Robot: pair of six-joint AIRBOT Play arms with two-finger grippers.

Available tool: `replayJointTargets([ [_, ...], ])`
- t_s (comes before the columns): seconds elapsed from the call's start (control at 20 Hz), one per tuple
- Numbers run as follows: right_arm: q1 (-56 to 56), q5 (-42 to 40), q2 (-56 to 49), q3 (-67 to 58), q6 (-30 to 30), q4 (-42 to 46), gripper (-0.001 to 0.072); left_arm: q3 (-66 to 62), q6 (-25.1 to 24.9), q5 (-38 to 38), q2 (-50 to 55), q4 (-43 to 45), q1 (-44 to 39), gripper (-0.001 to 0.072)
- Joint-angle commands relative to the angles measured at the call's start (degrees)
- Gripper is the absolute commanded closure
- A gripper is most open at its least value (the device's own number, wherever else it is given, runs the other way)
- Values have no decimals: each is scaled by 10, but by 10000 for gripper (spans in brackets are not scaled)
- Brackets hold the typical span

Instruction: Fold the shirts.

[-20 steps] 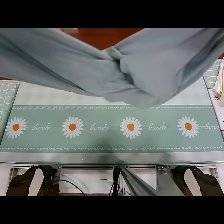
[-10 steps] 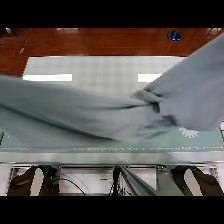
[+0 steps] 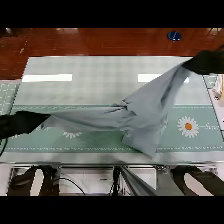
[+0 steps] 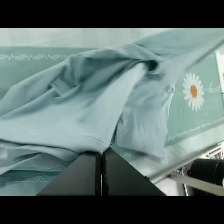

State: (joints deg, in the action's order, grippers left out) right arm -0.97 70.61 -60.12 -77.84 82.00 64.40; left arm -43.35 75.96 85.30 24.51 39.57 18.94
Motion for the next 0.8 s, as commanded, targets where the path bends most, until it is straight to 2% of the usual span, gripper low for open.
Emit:
replayJointTargets([
  [0.0, 80, -180, -100, 39, -7, 110, 688, 118, -99, -205, 30, -20, -49, 683],
  [0.1, 79, -251, -145, 39, -5, 110, 687, 134, -115, -284, 75, 2, -62, 683],
  [0.25, 79, -305, -199, 39, -5, 107, 687, 135, -146, -325, 173, 26, -68, 682],
  [0.35, 79, -313, -230, 39, -4, 105, 687, 135, -166, -339, 242, 26, -68, 682],
  [0.65, 79, -319, -287, 39, -4, 95, 684, 131, -174, -384, 396, 24, -67, 681],
  [0.7, 79, -322, -288, 39, -4, 95, 673, 126, -190, -385, 402, 24, -67, 680],
  [0.75, 79, -327, -285, 39, -4, 94, 563, 116, -212, -387, 402, 24, -67, 678],
])
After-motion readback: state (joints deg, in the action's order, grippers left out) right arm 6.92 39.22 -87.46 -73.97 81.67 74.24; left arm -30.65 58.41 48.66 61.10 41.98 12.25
